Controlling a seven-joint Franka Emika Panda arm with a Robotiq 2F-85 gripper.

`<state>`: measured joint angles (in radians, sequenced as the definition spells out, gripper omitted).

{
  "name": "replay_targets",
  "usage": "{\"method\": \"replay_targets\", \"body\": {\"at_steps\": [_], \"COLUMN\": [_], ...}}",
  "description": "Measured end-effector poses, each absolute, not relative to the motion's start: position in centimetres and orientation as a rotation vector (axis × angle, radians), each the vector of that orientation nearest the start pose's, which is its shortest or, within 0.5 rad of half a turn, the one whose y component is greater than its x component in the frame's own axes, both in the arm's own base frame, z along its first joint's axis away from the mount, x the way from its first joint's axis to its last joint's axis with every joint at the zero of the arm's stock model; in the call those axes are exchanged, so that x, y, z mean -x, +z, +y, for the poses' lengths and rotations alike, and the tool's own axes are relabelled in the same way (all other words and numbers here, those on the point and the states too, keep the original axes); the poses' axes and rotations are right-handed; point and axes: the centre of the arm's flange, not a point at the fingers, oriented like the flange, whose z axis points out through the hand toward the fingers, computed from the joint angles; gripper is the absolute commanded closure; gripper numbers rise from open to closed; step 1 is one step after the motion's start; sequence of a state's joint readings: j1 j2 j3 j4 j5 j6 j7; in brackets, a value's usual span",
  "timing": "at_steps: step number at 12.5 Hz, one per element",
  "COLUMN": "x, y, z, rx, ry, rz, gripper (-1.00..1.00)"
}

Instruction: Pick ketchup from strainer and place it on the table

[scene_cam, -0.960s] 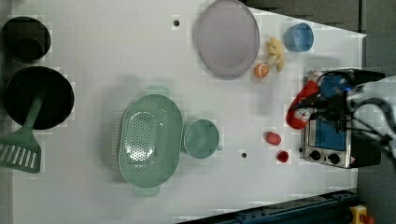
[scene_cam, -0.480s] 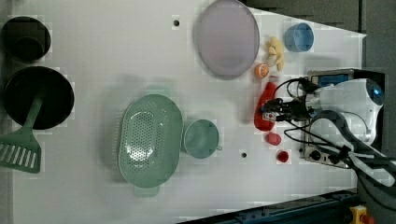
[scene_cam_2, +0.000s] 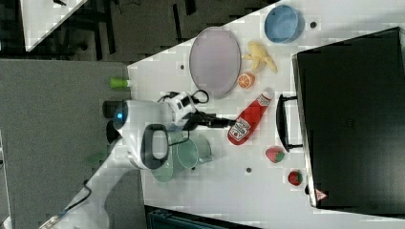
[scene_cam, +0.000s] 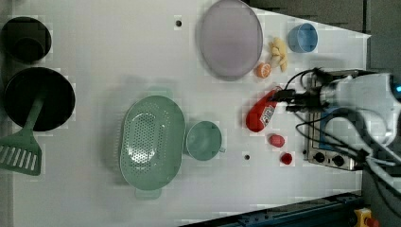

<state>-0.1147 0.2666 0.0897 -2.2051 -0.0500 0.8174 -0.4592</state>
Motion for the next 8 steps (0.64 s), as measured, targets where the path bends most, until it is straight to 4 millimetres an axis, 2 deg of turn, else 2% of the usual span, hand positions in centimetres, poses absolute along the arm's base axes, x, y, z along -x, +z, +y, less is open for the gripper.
{"method": "replay_targets", "body": {"at_steps": [2,4,6,8], "x": [-57.6,-59.9,-61.1,-61.4], "y": [31.3,38.1,44.6,49.8], "z": [-2.7,-4.3,-5.4,-5.7], "rx": [3.114,3.077,3.041,3.015], "ry": [0.015,-0.050,-0.068,-0.058], "rz": [0.549,0.709,0.869,0.980], "gripper": [-1.00,-1.00,-1.00,-1.00]}}
